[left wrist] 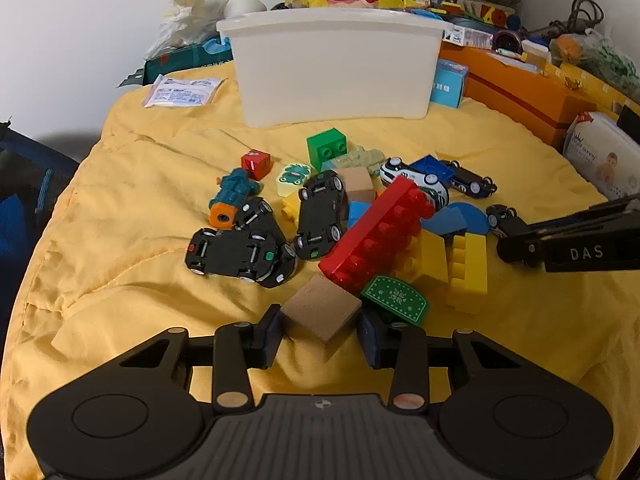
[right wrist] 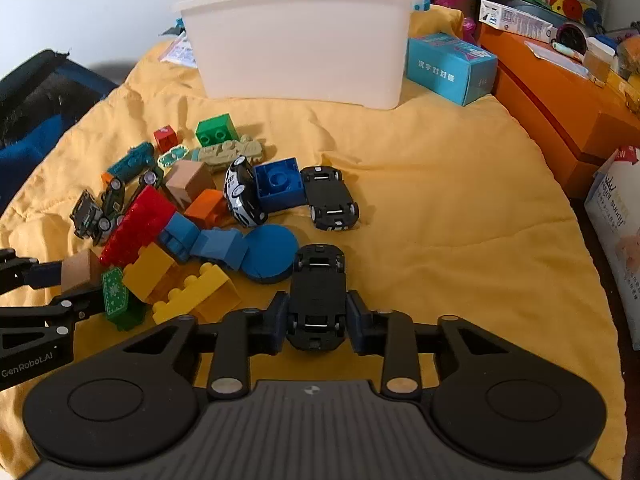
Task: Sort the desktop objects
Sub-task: 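Carry tan block into white bin with left tool while right tool drops black car there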
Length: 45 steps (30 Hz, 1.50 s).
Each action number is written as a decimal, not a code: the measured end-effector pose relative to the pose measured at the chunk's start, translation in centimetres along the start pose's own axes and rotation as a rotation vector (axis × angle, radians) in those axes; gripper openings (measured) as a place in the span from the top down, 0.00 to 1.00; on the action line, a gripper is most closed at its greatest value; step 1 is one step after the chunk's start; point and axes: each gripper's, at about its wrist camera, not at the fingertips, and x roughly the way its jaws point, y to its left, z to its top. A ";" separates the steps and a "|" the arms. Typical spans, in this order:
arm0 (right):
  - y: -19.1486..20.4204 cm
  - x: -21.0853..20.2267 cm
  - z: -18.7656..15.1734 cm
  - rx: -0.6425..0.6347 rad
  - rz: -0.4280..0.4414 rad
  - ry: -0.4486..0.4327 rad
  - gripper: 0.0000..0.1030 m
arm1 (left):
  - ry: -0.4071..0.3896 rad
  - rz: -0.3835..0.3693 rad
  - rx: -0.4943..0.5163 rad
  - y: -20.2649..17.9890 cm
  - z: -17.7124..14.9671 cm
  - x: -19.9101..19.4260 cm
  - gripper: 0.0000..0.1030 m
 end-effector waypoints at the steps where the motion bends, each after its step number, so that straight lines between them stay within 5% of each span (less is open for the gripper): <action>1: -0.1 -0.1 -0.1 0.002 0.010 -0.003 0.67 | -0.004 0.000 -0.002 0.1 0.1 -0.2 0.58; 23: -1.9 -8.6 2.1 -0.002 0.077 -0.237 0.67 | -0.196 -0.018 -0.066 1.1 6.7 -8.2 0.58; 38: -4.0 -10.4 12.2 -0.018 0.112 -0.385 0.67 | -0.309 -0.017 -0.092 1.8 19.9 -7.8 0.58; 45: -4.8 -9.5 17.6 -0.033 0.113 -0.402 0.67 | -0.293 0.001 -0.124 3.4 25.1 -5.1 0.58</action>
